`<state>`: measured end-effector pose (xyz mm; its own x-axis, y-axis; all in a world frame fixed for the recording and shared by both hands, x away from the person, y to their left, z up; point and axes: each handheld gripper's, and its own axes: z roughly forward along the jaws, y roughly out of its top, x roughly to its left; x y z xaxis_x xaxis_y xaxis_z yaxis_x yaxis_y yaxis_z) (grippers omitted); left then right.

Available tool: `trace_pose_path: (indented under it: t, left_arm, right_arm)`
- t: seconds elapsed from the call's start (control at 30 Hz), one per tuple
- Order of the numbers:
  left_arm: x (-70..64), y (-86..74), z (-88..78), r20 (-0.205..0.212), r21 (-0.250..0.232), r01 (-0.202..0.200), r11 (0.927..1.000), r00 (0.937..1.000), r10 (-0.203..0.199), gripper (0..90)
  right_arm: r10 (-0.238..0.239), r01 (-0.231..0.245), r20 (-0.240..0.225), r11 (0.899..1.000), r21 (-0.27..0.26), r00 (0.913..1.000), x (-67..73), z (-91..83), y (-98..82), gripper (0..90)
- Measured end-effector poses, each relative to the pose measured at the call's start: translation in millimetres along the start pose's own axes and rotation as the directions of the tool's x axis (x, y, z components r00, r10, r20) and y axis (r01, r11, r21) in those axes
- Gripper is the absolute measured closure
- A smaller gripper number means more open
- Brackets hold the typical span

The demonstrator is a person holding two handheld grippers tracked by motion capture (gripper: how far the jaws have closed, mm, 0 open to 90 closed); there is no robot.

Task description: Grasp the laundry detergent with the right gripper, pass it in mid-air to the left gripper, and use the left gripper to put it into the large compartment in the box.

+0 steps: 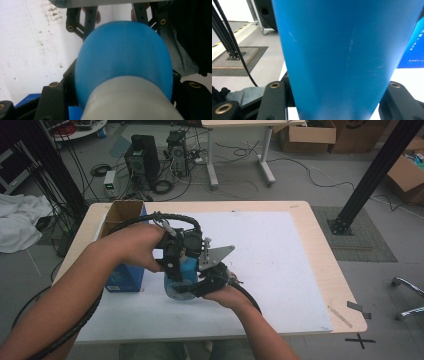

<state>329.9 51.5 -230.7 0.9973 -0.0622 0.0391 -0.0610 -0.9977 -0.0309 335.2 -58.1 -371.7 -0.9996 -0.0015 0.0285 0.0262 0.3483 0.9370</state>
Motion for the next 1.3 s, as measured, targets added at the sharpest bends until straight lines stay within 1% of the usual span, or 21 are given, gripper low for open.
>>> trace_pose_path:
  t: [0.17, 0.2, 0.37, 0.47, 0.53, 0.67, 0.8, 0.83, 0.9, 1.0, 1.03, 1.07, 1.13, 1.3]
  left_arm:
    - [0.0, -0.3, 0.1, 0.01, 0.012, -0.001, 0.9999, 1.0, 0.001, 38.4]
    - [-0.1, 0.0, -0.2, 0.009, 0.012, 0.006, 0.9999, 0.9999, -0.007, 38.4]
    - [-2.2, 0.4, -1.4, 0.004, 0.002, 0.012, 0.9999, 0.9999, -0.012, 38.9]
    - [-3.0, 1.5, -3.1, 0.002, 0.003, 0.012, 0.9999, 0.9999, -0.012, 39.0]
    - [-3.4, 1.7, -3.6, -0.007, 0.006, 0.003, 1.0, 1.0, -0.003, 39.1]
    - [-2.5, 2.0, -3.4, -0.007, 0.001, 0.001, 1.0, 1.0, -0.001, 39.1]
    - [-2.3, 2.6, -3.0, -0.012, 0.004, 0.002, 1.0, 0.9999, -0.002, 39.1]
    - [-2.0, 3.2, -3.5, -0.008, 0.008, 0.005, 1.0, 1.0, -0.005, 39.2]
    - [-1.5, 3.4, -3.8, -0.007, 0.009, 0.003, 1.0, 1.0, -0.003, 39.1]
    - [-1.1, 3.2, -3.6, -0.004, 0.01, 0.01, 0.9999, 0.9999, -0.01, 39.1]
    - [-0.4, 2.5, -3.6, -0.001, 0.01, 0.014, 0.9998, 0.9999, -0.014, 39.1]
    - [-0.2, 2.1, -4.0, 0.002, 0.01, 0.019, 0.9998, 0.9998, -0.019, 39.1]
    - [1.0, 0.7, -5.2, 0.003, 0.008, 0.027, 0.9996, 0.9996, -0.027, 39.1]
    - [2.8, -0.6, -8.7, 0.015, 0.006, 0.051, 0.9987, 0.9986, -0.051, 39.1]
  right_arm:
    - [0.003, -0.003, -0.004, 1.0, 0.0, 1.0, 0.7, 1.4, -0.2, 46.0]
    - [0.003, -0.003, -0.002, 1.0, -0.003, 1.0, 0.8, 1.7, -0.4, 46.0]
    - [-0.011, 0.011, -0.009, 1.0, -0.008, 0.9999, 0.9, 0.6, 0.1, 45.5]
    - [-0.02, 0.019, -0.005, 1.0, -0.014, 0.9998, 1.4, -0.6, 0.6, 44.6]
    - [-0.018, 0.018, 0.004, 1.0, -0.017, 0.9998, 2.0, -1.2, 0.7, 43.9]
    - [-0.013, 0.014, 0.019, 1.0, -0.024, 0.9997, 2.5, -2.2, -0.2, 43.2]
    - [-0.005, 0.006, 0.022, 1.0, -0.026, 0.9997, 1.7, -3.3, -1.7, 42.6]
    - [0.006, -0.005, 0.02, 1.0, -0.029, 0.9998, 0.8, -4.7, -3.1, 39.3]
    - [0.012, -0.011, 0.023, 0.999, -0.03, 0.9997, -0.2, -5.9, -4.0, 37.3]
    - [0.018, -0.017, 0.03, 0.999, -0.032, 0.9994, -1.0, -8.9, -5.3, 35.0]
    - [0.024, -0.022, 0.038, 0.999, -0.033, 0.999, -1.5, -12.6, -6.0, 31.3]
    - [0.029, -0.028, 0.04, 0.999, -0.032, 0.9988, -2.2, -14.7, -6.3, 29.8]
    - [0.04, -0.039, 0.041, 0.999, -0.03, 0.9983, -3.3, -18.6, -7.0, 28.8]
    - [0.044, -0.043, 0.037, 0.999, -0.018, 0.9983, -3.7, -28.9, -5.5, 23.3]
